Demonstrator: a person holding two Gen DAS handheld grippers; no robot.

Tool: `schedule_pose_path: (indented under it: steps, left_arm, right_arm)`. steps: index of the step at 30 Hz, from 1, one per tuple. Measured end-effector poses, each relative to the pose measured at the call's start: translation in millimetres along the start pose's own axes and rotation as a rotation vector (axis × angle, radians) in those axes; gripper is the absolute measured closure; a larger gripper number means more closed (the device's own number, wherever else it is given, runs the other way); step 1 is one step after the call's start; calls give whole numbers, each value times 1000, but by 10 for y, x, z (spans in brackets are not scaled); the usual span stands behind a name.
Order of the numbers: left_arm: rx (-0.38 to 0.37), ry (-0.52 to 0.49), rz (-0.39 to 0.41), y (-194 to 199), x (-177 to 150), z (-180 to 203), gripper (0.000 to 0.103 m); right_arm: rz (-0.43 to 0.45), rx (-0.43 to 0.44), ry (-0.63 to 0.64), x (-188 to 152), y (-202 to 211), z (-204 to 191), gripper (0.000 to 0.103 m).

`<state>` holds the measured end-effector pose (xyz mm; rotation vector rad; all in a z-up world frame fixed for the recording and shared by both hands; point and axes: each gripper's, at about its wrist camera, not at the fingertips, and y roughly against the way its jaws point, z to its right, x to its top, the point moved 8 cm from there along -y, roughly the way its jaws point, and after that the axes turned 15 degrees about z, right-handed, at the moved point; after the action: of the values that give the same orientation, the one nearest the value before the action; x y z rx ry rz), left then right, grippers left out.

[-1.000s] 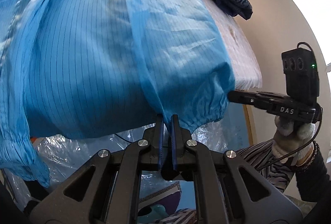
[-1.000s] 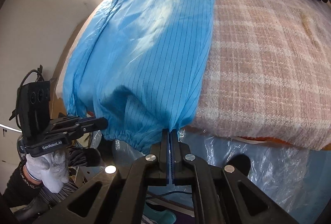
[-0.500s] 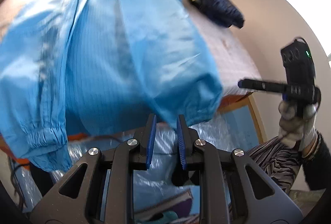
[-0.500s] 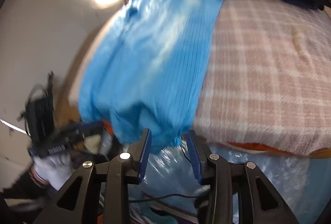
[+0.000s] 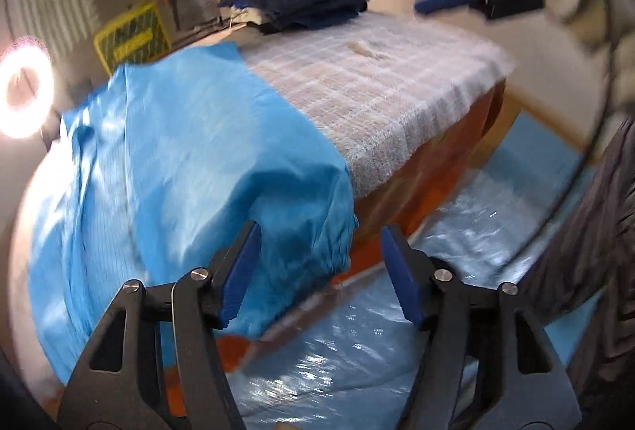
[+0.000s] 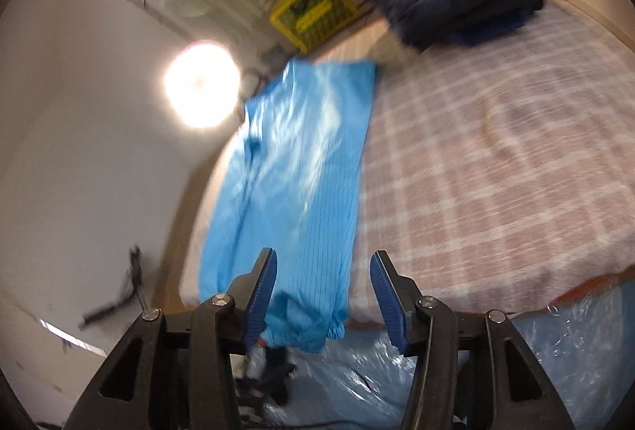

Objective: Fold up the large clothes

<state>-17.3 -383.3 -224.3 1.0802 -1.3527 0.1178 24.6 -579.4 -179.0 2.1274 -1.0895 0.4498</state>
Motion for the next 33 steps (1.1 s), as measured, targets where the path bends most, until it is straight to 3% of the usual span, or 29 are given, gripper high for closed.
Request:
schedule_pose_path:
  steps: [7, 12, 16, 17, 20, 21, 22, 28, 33]
  left_arm:
    - [111, -177, -66, -410, -255, 148, 38]
    - [207, -259, -48, -556, -352, 261, 23]
    - [234, -313, -23, -561, -410, 301, 23]
    - [230, -311, -18, -552, -407, 290, 25]
    - [244, -244, 13, -467, -342, 168, 52]
    - [238, -223, 18, -448, -328, 126, 67]
    - [221, -201, 15, -438, -323, 95, 89]
    - [95, -17, 14, -308, -226, -33, 94]
    - [32, 47, 48, -159, -52, -42, 96]
  right_arm:
    - [70, 14, -148, 136, 178, 302, 50]
    - [47, -16, -112, 76, 169, 302, 50]
    - [50, 0, -92, 80, 191, 244, 50]
    - [53, 1, -88, 80, 220, 243, 50]
    - [53, 9, -94, 83, 206, 222, 50]
    - [53, 12, -98, 87, 197, 214, 50]
    - [53, 13, -98, 90, 193, 205, 50]
    - [33, 23, -95, 85, 82, 141, 50]
    - [-26, 7, -88, 68, -167, 142, 50]
